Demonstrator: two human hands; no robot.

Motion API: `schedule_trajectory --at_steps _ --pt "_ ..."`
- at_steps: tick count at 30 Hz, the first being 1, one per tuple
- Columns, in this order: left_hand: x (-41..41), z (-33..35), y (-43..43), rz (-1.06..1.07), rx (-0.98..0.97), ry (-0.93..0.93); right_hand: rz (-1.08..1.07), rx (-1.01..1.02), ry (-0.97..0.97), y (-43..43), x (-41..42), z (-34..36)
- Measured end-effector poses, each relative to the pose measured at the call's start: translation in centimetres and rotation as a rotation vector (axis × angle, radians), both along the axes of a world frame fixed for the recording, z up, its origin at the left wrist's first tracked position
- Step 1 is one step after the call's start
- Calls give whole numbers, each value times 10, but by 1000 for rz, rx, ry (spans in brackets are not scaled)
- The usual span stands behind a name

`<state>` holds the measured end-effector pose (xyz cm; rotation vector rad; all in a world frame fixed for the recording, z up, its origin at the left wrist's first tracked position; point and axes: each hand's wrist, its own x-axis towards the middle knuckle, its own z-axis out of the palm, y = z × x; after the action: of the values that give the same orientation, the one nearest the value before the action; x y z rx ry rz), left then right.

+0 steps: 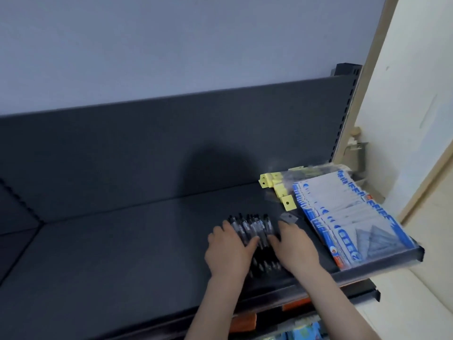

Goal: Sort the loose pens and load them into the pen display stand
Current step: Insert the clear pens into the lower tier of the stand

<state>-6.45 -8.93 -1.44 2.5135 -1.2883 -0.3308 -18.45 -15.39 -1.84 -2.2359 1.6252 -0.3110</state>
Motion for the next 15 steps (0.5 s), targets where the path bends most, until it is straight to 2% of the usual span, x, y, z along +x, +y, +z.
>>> schedule_trajectory --at_steps 8,12,15 --pt "6 -2 -17 141 -13 220 126 23 27 -33 13 -8" --pt "18 -2 -22 129 33 348 151 65 -6 -37 16 -10" --pt "23 -2 -24 77 49 377 168 57 -13 -35 15 -9"
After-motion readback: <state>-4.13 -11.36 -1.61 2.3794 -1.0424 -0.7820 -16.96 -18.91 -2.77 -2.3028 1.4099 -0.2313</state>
